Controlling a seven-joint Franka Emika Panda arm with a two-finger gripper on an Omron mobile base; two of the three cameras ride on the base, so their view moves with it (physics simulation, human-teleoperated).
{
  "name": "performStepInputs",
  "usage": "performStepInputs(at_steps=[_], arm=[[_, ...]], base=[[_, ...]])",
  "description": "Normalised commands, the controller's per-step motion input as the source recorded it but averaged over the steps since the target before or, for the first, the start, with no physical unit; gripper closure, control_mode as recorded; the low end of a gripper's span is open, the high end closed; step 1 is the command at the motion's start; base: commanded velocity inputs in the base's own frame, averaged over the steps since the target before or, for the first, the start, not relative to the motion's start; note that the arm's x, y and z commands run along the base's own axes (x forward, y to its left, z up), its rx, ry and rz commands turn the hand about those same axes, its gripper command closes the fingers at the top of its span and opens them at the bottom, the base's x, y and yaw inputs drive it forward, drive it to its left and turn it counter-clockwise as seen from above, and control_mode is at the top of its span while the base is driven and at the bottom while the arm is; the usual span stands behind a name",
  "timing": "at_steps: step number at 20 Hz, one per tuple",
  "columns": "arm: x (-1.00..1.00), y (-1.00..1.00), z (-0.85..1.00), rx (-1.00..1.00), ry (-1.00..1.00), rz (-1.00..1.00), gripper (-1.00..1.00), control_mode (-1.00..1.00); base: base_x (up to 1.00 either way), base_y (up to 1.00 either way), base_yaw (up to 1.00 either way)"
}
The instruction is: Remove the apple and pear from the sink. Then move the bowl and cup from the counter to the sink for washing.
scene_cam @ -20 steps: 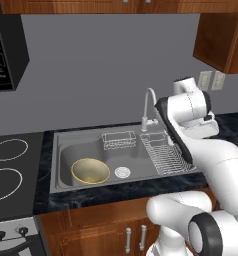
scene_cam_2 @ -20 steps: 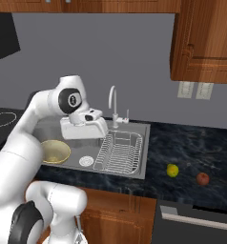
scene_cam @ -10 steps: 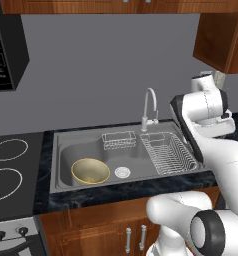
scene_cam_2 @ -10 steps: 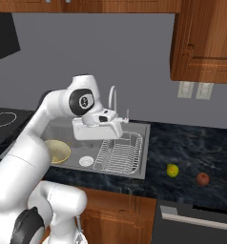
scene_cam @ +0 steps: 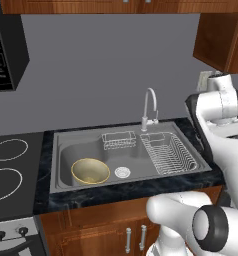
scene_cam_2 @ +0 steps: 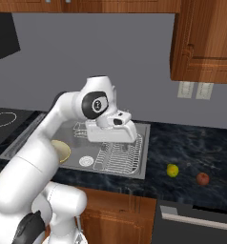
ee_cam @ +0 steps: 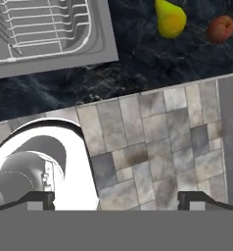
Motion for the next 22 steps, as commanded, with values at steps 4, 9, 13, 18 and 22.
performStepInputs(at_steps=[4, 9, 13, 18, 22], arm=[[0.00, -0.40, 0.04, 0.00, 0.00, -0.07, -1.00, -1.00], [0.00, -0.39, 0.06, 0.00, 0.00, -0.03, -1.00, -1.00], [0.00, -0.40, 0.01, 0.00, -0.03, 0.00, -1.00, -1.00], [0.00, -0.43, 0.00, 0.00, -0.11, 0.00, -1.00, -1.00], [0.00, -0.43, 0.00, 0.00, -0.15, 0.00, -1.00, -1.00]], base=[[0.00, 0.00, 0.00], [0.00, 0.00, 0.00], [0.00, 0.00, 0.00], [0.00, 0.00, 0.00], [0.00, 0.00, 0.00]])
